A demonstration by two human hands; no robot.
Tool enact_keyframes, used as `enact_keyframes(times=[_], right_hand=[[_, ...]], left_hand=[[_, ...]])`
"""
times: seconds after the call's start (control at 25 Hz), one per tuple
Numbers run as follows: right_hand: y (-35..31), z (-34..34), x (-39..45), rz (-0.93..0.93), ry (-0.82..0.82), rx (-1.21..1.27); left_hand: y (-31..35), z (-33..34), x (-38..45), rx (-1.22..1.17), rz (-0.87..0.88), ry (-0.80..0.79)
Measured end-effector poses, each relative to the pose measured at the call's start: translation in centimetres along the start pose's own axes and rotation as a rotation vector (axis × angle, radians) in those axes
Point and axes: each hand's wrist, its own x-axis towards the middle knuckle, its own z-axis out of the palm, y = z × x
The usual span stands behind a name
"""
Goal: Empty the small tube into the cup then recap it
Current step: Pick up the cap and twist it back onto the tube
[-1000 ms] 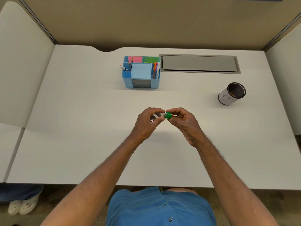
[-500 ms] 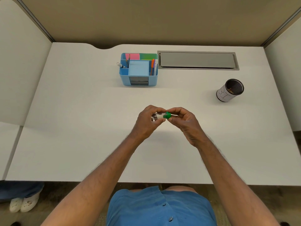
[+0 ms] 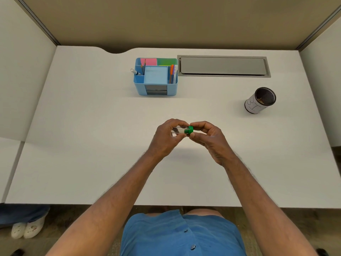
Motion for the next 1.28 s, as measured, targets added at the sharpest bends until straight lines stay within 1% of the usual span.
enact_keyframes(times=[0.12,0.32,0.6,1.04,1.28], right_hand=[[0.0,0.4,0.0,-0.008,-0.015,-0.001],[-0.1,0.6,0.3,-0.004,-0.010,-0.022],[-0.2,0.7,0.7,-0.005,-0.004,-0.028],[-0.8,0.7,2.0,-0.010,0.006,-0.078],[-1.1,1.5,3.0,-0.007,0.021,-0.094]], left_hand=[[-0.1,0.0,0.1,0.025,0.008,-0.023],[-0.5,-0.2,0.5,0.086,-0.036,-0.069],[-0.8,-1.0,0.9,0.051,-0.003,-0.032],[-1.2,-0.9,1.6,0.006,-0.089,0.007],[-1.7,-1.6,2.5,-0.007,-0.100,0.021]])
